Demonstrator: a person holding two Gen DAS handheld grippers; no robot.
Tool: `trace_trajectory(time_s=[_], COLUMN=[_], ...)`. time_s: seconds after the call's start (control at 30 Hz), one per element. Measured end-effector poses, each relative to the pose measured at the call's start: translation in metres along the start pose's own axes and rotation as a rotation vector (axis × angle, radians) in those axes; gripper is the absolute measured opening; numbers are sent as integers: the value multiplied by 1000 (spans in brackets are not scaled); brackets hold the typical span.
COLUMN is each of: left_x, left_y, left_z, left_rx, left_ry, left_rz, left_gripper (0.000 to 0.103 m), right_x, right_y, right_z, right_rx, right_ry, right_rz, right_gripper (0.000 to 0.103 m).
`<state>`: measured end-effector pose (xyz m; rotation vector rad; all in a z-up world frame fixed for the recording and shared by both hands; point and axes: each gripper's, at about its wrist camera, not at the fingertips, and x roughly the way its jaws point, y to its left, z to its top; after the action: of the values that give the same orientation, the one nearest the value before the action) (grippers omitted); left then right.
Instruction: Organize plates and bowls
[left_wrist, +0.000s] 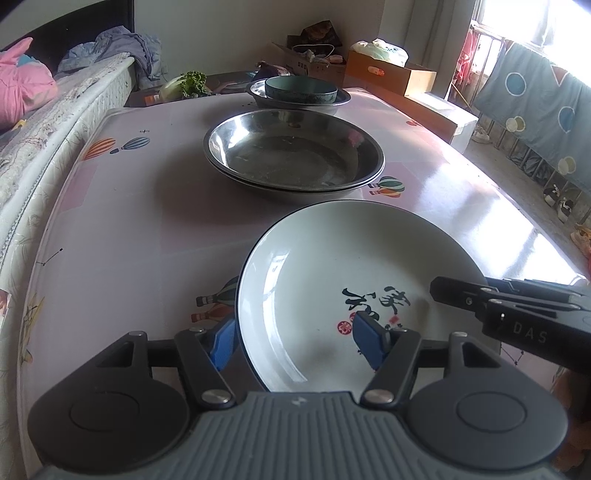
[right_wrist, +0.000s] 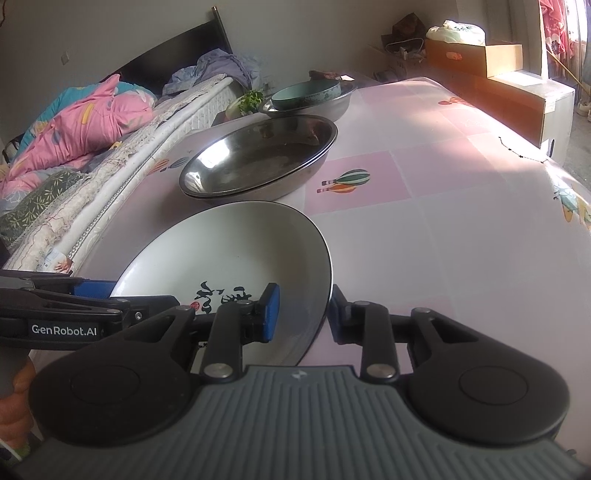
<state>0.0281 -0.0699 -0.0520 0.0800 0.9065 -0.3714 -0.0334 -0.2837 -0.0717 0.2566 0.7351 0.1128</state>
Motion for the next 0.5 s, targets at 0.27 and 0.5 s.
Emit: trace_trajectory(time_s=[0.27,0.5], left_x=[-3,-5], left_y=[-1,-2], left_z=[1,1], left_rx=[8,12], left_ry=[-10,-18], left_rz=[9,13], left_gripper=[67,67], right_x=[-2,-5], right_y=[-1,-1], right_z=[0,1], right_rx=[1,1], right_ry=[-2,-6], right_rz=[-1,-3], right_gripper=[28,28])
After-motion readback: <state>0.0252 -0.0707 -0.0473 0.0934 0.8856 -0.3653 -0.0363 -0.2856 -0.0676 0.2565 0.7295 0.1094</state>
